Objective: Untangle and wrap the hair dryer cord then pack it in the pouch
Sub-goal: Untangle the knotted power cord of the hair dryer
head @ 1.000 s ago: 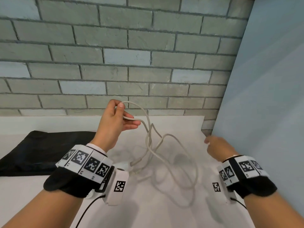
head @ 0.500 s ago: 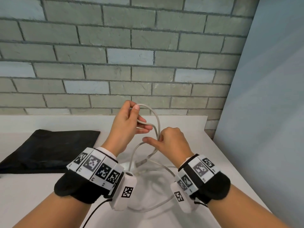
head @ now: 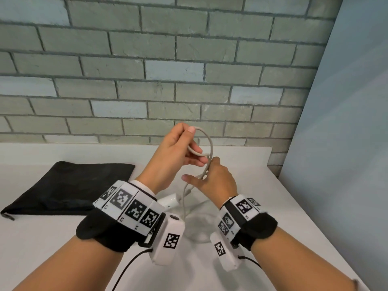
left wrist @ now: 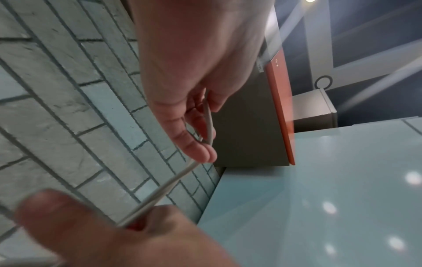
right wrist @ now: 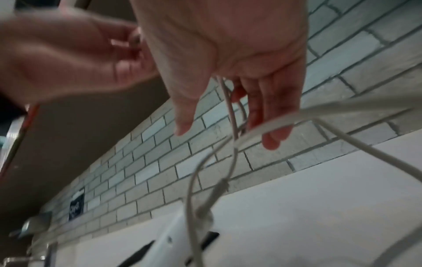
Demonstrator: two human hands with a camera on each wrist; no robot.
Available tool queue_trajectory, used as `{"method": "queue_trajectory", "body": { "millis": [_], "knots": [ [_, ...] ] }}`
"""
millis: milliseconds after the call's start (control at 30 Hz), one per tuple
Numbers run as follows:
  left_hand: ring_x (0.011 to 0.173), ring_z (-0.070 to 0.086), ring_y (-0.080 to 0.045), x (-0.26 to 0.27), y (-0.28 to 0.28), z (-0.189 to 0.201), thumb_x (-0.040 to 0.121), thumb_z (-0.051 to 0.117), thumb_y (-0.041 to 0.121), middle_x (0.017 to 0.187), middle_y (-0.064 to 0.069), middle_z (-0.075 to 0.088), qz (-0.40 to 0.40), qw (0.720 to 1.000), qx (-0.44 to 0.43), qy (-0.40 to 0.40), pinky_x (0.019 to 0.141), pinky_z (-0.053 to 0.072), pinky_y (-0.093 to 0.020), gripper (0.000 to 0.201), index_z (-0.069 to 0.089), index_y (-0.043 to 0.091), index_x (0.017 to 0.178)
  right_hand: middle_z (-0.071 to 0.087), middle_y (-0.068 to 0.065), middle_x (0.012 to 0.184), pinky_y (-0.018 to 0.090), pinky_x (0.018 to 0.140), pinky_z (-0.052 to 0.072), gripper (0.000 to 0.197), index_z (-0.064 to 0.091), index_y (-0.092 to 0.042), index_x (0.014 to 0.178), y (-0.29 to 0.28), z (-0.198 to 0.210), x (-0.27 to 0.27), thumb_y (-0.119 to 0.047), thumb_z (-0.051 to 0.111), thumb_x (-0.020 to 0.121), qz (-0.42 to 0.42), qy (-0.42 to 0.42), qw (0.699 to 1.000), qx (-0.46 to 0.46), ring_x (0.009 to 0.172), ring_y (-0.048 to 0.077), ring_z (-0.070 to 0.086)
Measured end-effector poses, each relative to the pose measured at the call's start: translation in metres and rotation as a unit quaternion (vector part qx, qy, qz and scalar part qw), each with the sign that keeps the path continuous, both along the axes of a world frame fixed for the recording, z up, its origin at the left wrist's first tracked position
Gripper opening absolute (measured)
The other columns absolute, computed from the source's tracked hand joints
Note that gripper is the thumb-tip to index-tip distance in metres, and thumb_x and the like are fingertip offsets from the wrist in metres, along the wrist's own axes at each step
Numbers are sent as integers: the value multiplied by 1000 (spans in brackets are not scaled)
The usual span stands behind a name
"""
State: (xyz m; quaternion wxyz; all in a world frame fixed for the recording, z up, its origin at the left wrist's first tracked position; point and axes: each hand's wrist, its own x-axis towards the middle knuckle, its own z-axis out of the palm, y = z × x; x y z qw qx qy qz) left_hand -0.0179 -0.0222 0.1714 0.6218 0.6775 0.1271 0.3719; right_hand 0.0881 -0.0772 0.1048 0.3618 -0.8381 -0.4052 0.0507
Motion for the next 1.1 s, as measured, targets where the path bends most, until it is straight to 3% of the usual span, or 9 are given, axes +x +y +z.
{"method": "queue_trajectory", "body": {
  "millis": [200,333,433,533,633,700,800,933,1100],
  "knots": [
    [53,64,-22,-7,3,13,97,37,25,57,-1,55,-12,999,-6,-33,60,57,-33,27,43,14,73,64,16,103,36,71,48,45,40,-6,110,15,-3,1,-24,66,78,-5,-20,999,34,91,35,61],
    [62,59,-18,-15,32,7,97,35,26,67,1,53,88,996,1,-25,61,50,-30,25,43,20,75,62,11,97,30,76,49,82,26,-15,134,4,10,3,-7,75,69,195,24,980,-40,83,22,59],
    [67,55,-15,-16,48,-2,97,34,27,67,2,55,151,988,-13,-16,66,40,-28,24,41,23,75,51,13,126,25,87,42,108,-1,-21,145,-10,22,6,-8,75,69,258,-25,958,-125,110,23,52],
    [66,52,-14,-19,59,0,97,34,27,64,1,51,206,978,-2,-27,65,40,-27,23,42,24,75,43,8,135,21,91,35,84,13,-17,144,-25,33,14,-7,66,79,220,-89,963,-128,122,22,45],
    [68,49,-17,-24,74,5,96,36,25,59,1,45,250,967,11,-49,63,40,-27,23,43,25,75,61,5,91,26,80,49,27,59,-11,112,-39,43,35,-6,57,85,140,-150,979,-21,78,12,59],
    [65,46,-17,-27,80,4,95,37,23,60,1,41,270,961,25,-52,65,42,-27,22,44,24,74,55,-2,74,16,59,48,22,61,-12,106,-48,47,52,-4,53,88,122,-94,987,36,47,3,55],
    [59,41,-12,-27,82,-2,94,38,22,62,2,37,288,956,49,-43,72,45,-32,23,44,23,72,48,-1,74,17,52,48,27,55,-7,115,-64,60,67,-1,43,92,99,45,985,137,43,10,55],
    [63,41,-14,-22,77,-14,94,39,22,62,4,37,300,949,94,-14,67,42,-30,24,41,23,69,47,7,75,19,51,54,21,54,-6,94,-78,94,59,2,34,94,179,223,911,298,53,8,58],
    [62,37,-15,-18,73,-22,92,41,24,60,3,37,304,944,131,6,70,47,-46,22,48,7,80,56,-4,72,23,64,54,22,49,-13,89,-81,134,49,-1,32,95,259,223,806,483,65,8,59]
  ]
}}
